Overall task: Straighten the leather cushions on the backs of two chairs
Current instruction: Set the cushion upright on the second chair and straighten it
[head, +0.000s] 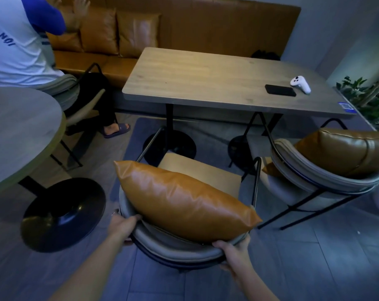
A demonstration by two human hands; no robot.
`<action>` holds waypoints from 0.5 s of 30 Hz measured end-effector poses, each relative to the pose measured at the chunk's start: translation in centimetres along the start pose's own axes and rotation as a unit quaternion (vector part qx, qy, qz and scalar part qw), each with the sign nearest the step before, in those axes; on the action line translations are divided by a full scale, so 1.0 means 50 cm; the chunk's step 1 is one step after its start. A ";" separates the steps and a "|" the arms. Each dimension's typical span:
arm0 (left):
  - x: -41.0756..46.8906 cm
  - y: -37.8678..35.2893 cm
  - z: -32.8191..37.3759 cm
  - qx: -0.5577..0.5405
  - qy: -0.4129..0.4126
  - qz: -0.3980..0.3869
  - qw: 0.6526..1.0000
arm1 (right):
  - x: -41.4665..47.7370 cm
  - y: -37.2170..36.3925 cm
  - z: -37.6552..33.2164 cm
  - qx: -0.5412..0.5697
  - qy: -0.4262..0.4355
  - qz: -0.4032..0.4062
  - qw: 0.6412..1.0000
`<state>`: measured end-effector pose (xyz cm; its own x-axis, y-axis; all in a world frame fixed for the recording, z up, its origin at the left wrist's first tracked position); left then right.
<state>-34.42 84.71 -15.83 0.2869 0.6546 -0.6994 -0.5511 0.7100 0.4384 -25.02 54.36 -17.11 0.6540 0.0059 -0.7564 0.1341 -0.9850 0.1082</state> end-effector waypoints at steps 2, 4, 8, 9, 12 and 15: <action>0.006 0.014 0.024 0.060 -0.035 0.036 0.997 | 0.006 0.000 0.001 -0.003 0.005 0.003 1.000; 0.012 0.023 0.051 0.144 -0.089 0.058 0.984 | 0.009 0.001 -0.004 -0.007 0.019 0.001 1.000; 0.018 0.025 0.097 0.224 -0.158 0.054 0.960 | 0.021 -0.004 -0.022 -0.015 0.032 -0.009 0.999; 0.021 0.024 0.105 0.230 -0.166 0.049 0.958 | 0.029 -0.004 -0.026 -0.022 0.035 -0.006 0.999; 0.030 0.022 0.120 0.230 -0.176 0.047 0.956 | 0.052 -0.010 -0.045 -0.038 0.046 -0.003 0.998; 0.046 0.022 0.130 0.231 -0.187 0.047 0.954 | 0.068 -0.017 -0.069 -0.046 0.052 -0.012 0.998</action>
<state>-29.28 88.66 -13.27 0.5605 0.7066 -0.4320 -0.2091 0.6255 0.7517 -20.34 55.83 -17.58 0.7222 0.0522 -0.6897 0.2154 -0.9645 0.1526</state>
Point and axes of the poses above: each hand's wrist, its own x-axis towards the middle knuckle, its own y-axis out of the back of the hand, z = x × y, the point moved 3 cm from there along x, towards the middle knuckle, and after that the axes turned 3 degrees about x, right-handed, at the moved point
